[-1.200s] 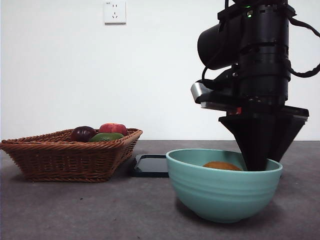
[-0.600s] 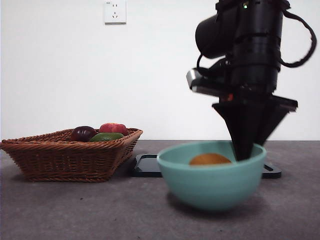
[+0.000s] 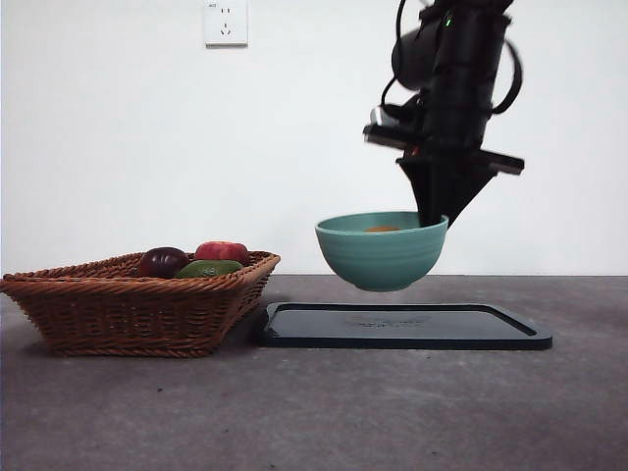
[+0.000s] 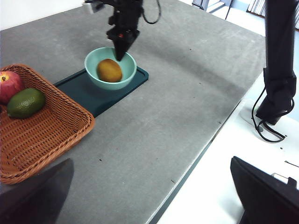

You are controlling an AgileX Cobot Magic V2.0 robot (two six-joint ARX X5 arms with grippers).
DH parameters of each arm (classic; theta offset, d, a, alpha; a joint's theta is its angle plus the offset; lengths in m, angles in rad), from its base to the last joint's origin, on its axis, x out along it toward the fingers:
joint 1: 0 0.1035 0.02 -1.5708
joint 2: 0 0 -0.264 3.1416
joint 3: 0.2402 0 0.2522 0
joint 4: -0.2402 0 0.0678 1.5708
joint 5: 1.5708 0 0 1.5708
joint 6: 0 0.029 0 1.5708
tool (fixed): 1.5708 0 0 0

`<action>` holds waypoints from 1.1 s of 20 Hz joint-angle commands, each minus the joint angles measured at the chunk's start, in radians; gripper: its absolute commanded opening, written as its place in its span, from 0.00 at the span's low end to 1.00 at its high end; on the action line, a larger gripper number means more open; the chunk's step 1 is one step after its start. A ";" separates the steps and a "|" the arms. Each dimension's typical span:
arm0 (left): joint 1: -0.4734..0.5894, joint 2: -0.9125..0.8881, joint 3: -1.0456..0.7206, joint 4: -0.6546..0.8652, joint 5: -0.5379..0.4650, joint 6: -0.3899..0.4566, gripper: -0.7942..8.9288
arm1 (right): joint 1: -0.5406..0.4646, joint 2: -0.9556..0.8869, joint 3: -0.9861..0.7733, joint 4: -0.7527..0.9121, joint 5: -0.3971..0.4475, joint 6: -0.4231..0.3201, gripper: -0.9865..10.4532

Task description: Pick up the wifruite, put it on the bowl, pick up the plate, put it on desk

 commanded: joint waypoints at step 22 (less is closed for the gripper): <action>-0.008 0.002 0.010 0.011 -0.004 0.015 0.69 | -0.025 0.101 0.145 -0.015 0.033 -0.034 0.44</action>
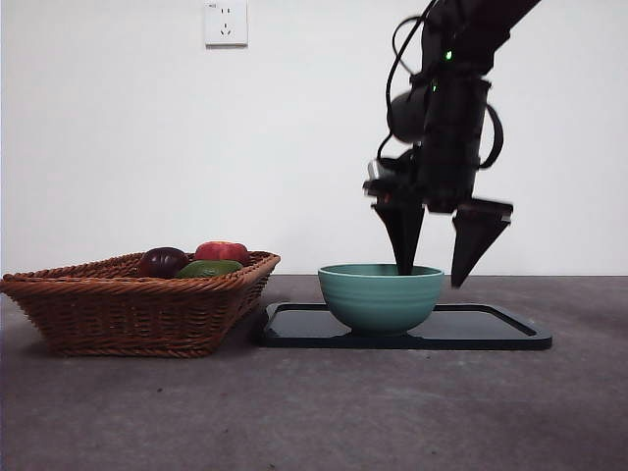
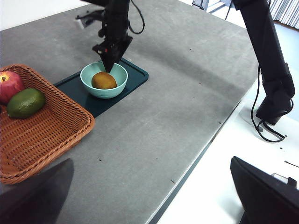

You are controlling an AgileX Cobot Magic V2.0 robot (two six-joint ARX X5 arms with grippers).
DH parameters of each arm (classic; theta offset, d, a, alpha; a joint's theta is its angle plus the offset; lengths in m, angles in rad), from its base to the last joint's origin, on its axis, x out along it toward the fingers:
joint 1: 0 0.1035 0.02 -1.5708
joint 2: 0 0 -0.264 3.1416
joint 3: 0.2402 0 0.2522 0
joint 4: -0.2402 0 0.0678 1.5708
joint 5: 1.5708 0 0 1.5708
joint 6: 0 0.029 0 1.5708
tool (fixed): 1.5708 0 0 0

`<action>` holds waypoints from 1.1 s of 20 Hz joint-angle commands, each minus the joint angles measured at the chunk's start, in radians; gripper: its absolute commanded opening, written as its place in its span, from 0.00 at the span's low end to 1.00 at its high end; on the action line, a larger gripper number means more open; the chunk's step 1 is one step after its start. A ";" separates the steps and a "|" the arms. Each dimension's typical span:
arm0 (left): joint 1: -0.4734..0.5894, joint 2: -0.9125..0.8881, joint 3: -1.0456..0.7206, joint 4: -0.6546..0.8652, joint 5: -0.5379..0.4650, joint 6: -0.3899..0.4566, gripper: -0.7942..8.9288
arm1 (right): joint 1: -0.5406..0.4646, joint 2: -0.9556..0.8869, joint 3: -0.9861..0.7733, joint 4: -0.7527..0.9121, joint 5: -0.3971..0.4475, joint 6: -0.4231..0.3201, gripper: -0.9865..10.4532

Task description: Pick up the wifruite, put it on the bowl, pick up the plate, put it on desk

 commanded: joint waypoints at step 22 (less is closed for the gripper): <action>-0.007 0.002 0.010 0.017 -0.004 0.016 0.69 | 0.209 -1.493 -0.893 0.004 0.130 0.106 0.58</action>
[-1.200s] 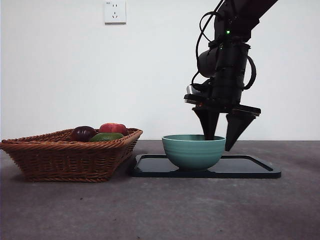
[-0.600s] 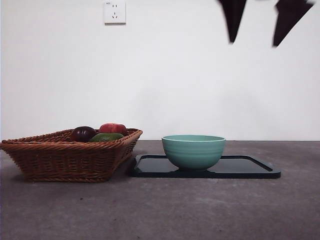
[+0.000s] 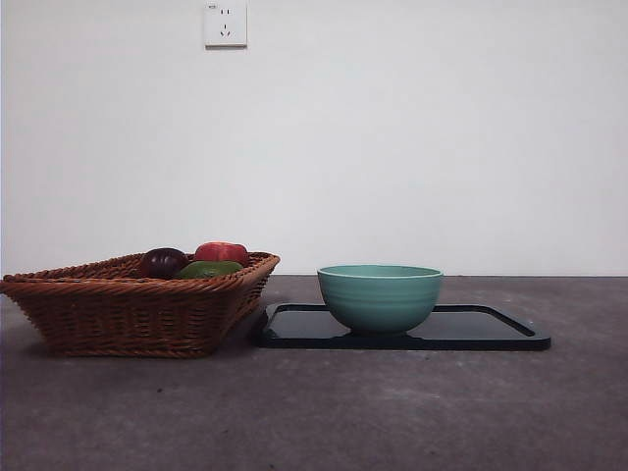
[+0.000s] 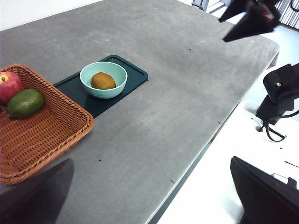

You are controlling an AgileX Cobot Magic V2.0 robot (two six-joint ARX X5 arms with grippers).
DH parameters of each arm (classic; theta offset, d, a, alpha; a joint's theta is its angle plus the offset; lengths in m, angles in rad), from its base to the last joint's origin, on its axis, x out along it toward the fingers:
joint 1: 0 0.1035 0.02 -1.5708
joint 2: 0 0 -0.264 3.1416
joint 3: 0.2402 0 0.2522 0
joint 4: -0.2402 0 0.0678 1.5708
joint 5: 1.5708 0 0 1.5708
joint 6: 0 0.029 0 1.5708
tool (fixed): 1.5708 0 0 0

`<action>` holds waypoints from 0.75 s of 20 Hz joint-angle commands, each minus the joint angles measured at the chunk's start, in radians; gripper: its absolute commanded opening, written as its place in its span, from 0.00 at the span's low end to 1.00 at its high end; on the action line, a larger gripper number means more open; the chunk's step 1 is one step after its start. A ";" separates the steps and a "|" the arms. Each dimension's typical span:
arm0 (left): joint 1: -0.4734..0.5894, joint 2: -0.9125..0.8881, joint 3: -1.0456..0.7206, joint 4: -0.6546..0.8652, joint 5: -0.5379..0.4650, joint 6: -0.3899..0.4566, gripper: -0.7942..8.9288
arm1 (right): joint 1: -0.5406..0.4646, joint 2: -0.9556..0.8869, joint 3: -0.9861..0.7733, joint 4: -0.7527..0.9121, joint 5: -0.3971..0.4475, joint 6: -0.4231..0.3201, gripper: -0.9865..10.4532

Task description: Pick up the wifruite, put it on the bowl, pick up the plate, put it on desk

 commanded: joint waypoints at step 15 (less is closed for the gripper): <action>-0.008 0.004 0.010 0.079 -0.004 -0.080 0.69 | 0.010 -0.363 -0.121 0.012 -0.104 0.116 0.58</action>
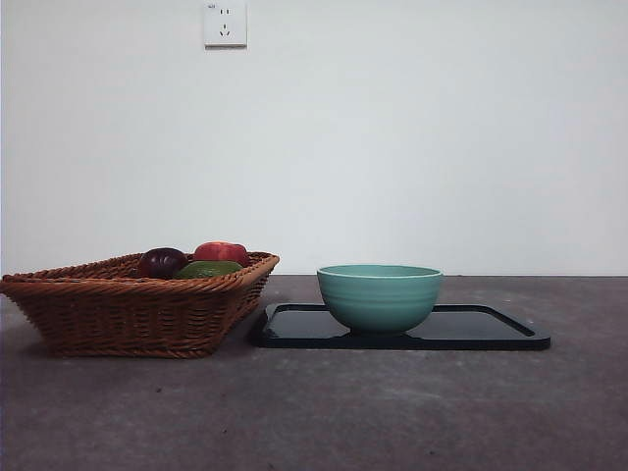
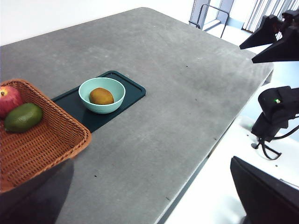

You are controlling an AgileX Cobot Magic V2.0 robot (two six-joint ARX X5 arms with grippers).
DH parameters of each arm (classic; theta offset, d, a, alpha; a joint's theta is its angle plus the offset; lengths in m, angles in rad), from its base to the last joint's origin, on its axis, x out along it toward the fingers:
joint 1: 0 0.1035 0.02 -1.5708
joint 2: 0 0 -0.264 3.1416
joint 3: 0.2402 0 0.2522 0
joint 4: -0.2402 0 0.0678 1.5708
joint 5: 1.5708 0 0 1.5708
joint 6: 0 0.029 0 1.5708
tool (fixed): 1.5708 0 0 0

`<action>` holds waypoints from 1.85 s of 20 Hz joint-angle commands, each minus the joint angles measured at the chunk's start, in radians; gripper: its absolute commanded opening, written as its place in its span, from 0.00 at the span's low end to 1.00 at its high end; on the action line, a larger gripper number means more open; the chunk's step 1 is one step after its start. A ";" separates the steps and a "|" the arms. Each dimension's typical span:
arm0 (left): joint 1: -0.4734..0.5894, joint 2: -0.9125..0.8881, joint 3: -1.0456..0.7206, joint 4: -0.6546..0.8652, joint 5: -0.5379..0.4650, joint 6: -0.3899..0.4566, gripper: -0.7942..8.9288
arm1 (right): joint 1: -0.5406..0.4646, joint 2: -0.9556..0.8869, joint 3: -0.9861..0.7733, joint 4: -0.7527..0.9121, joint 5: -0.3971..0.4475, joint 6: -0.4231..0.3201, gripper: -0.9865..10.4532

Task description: Pick up the wifruite, put it on the bowl, pick up the plate, put it on desk

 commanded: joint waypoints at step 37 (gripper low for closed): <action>0.215 1.805 1.132 -0.187 0.007 -0.127 0.69 | 0.006 0.002 0.010 0.010 -0.003 0.010 0.58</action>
